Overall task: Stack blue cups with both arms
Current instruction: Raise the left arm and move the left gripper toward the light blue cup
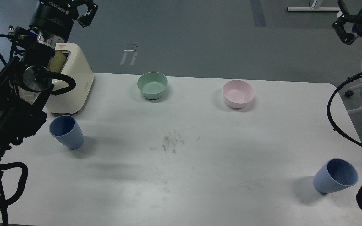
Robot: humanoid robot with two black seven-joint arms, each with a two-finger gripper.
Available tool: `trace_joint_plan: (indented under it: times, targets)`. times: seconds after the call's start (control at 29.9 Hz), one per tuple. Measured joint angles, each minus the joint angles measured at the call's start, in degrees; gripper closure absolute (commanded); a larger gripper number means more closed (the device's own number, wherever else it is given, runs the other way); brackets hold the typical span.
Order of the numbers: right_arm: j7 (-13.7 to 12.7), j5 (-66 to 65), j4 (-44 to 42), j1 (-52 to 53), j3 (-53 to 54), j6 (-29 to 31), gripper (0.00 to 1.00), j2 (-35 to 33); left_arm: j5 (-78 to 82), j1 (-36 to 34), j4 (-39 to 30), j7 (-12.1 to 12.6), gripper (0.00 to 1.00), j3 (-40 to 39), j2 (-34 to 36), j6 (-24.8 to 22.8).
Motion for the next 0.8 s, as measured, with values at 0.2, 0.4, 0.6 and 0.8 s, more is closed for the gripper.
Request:
trace_joint_plan:
  times: [0.2, 0.4, 0.6, 0.8]
  targets:
    - [-0.01, 0.00, 0.17, -0.25, -0.06, 0.00, 0.00, 0.18, 0.09, 0.00, -0.01, 0.01, 0.02, 0.10, -0.01, 0.00]
    - [-0.03, 0.00, 0.08, -0.27, -0.17, 0.00, 0.00, 0.16, 0.08, -0.08, 0.08, 0.19, 0.02, 0.15, 0.11, 0.20]
    - [0.01, 0.03, -0.29, -0.27, -0.17, 0.00, 0.00, 0.20, 0.09, -0.63, 0.45, 0.23, 0.02, 0.71, 0.06, 0.47]
    - [0.06, 0.28, 0.27, -0.65, -0.17, 0.00, 0.00, 0.56, 0.16, -0.69, 0.83, 0.24, 0.02, 0.71, -0.01, 0.25]
